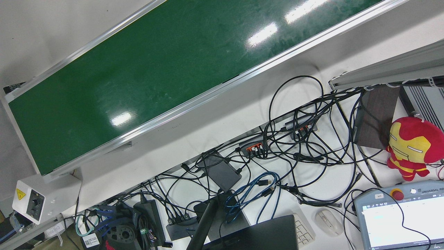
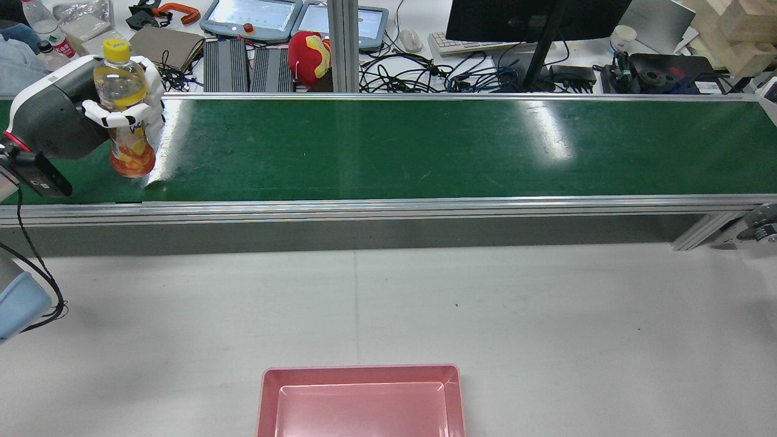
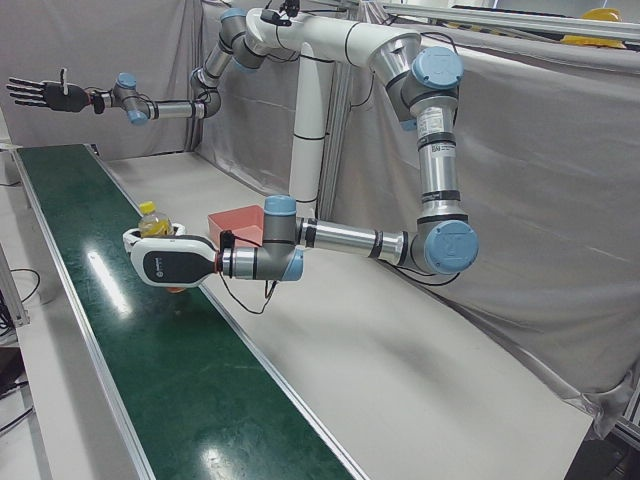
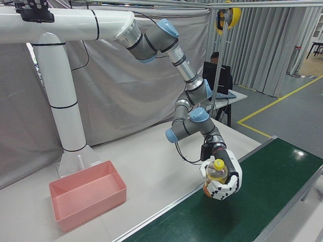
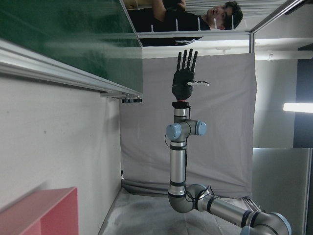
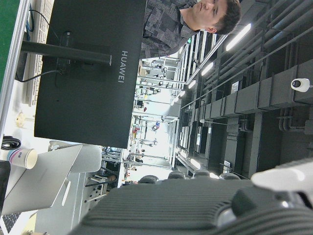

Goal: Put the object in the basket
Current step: 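Close the left hand around the bottle and lift it off the belt, then carry the held bottle toward the robot and lower it into the pink tray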

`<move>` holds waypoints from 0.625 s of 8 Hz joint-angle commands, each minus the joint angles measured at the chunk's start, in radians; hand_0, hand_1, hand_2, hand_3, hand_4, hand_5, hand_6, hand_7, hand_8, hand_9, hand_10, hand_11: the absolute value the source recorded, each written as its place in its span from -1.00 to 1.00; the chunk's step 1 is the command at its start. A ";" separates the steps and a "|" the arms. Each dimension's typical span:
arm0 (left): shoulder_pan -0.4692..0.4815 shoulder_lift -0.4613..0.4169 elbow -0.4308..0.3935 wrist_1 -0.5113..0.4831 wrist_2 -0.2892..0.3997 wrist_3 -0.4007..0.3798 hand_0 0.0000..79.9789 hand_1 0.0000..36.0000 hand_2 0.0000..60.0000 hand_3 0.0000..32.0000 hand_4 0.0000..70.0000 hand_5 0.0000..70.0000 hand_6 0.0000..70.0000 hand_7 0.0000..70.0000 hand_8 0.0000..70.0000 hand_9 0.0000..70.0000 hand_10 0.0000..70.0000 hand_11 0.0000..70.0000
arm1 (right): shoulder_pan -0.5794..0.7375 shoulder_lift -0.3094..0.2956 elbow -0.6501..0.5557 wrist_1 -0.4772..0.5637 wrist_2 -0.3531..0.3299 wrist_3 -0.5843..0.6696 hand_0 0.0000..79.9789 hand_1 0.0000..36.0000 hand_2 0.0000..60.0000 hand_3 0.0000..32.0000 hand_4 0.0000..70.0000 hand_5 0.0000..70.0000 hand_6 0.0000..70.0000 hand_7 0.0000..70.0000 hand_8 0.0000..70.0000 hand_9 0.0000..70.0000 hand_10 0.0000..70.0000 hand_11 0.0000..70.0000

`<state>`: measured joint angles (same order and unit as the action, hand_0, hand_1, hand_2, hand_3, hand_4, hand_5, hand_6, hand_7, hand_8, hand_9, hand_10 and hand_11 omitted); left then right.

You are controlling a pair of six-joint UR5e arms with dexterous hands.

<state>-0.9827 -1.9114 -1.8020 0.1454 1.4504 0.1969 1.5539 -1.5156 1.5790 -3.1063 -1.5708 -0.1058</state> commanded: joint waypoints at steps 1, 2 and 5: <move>0.171 -0.067 -0.193 0.158 0.002 0.004 0.99 1.00 1.00 -1.00 1.00 1.00 1.00 1.00 1.00 1.00 0.84 1.00 | 0.000 0.000 0.001 0.000 0.000 0.000 -1.00 -1.00 -1.00 -1.00 -1.00 -1.00 -1.00 -1.00 -1.00 -1.00 -1.00 -1.00; 0.246 -0.093 -0.235 0.210 0.002 0.013 0.99 1.00 1.00 -1.00 1.00 1.00 1.00 1.00 1.00 1.00 0.81 1.00 | 0.000 0.000 0.001 0.000 0.000 0.000 -1.00 -1.00 -1.00 -1.00 -1.00 -1.00 -1.00 -1.00 -1.00 -1.00 -1.00 -1.00; 0.444 -0.149 -0.255 0.252 0.002 0.096 1.00 1.00 1.00 -1.00 1.00 1.00 1.00 1.00 1.00 1.00 0.74 1.00 | 0.000 0.000 -0.001 0.000 0.000 0.000 -1.00 -1.00 -1.00 -1.00 -1.00 -1.00 -1.00 -1.00 -1.00 -1.00 -1.00 -1.00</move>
<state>-0.6736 -2.0265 -2.0349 0.3730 1.4527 0.2304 1.5539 -1.5156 1.5799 -3.1063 -1.5713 -0.1058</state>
